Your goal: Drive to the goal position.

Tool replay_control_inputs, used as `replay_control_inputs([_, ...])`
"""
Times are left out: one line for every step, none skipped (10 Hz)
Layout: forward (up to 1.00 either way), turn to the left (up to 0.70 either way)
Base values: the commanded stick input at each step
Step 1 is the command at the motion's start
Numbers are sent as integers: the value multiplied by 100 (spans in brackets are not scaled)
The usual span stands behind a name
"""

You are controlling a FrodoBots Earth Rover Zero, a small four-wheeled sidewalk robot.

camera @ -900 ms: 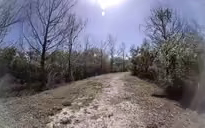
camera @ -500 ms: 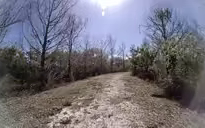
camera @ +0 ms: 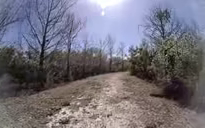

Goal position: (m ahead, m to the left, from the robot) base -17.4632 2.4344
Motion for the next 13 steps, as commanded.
replay_control_inputs([0, -70])
replay_control_inputs([0, -70])
replay_control_inputs([0, -70])
replay_control_inputs([0, -70])
replay_control_inputs([0, -70])
replay_control_inputs([0, -70])
replay_control_inputs([0, -70])
replay_control_inputs([0, -70])
replay_control_inputs([0, -70])
replay_control_inputs([0, -70])
replay_control_inputs([0, -70])
replay_control_inputs([0, -70])
replay_control_inputs([0, -70])
